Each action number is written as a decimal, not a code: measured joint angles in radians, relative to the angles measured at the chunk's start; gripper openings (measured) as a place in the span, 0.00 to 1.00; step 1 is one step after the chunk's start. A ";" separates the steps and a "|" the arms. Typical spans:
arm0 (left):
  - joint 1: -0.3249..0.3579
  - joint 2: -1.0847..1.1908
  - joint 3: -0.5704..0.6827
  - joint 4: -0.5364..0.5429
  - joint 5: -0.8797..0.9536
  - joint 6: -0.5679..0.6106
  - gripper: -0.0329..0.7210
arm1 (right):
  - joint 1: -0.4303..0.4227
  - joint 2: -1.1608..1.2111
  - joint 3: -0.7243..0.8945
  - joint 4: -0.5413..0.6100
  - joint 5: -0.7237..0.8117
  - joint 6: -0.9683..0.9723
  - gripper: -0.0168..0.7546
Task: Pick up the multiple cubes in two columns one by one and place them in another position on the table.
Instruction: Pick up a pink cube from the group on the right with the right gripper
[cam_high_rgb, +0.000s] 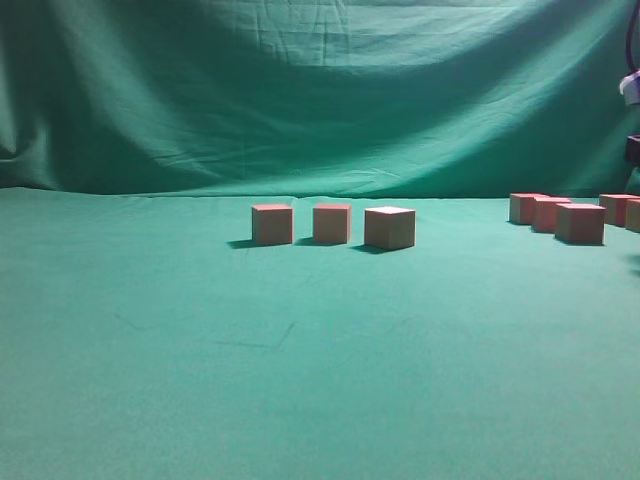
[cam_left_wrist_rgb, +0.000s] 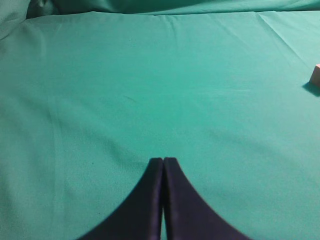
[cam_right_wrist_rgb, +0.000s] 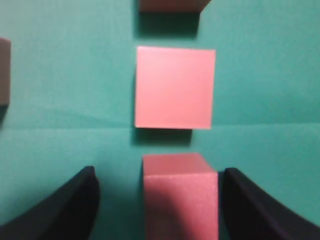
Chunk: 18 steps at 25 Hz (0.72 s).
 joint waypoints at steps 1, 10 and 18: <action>0.000 0.000 0.000 0.000 0.000 0.000 0.04 | 0.000 0.001 -0.002 0.000 -0.002 0.005 0.53; 0.000 0.000 0.000 0.000 0.000 0.000 0.04 | 0.000 -0.011 -0.036 0.045 0.122 0.022 0.37; 0.000 0.000 0.000 0.000 0.000 0.000 0.04 | 0.134 -0.252 -0.155 0.209 0.357 -0.057 0.37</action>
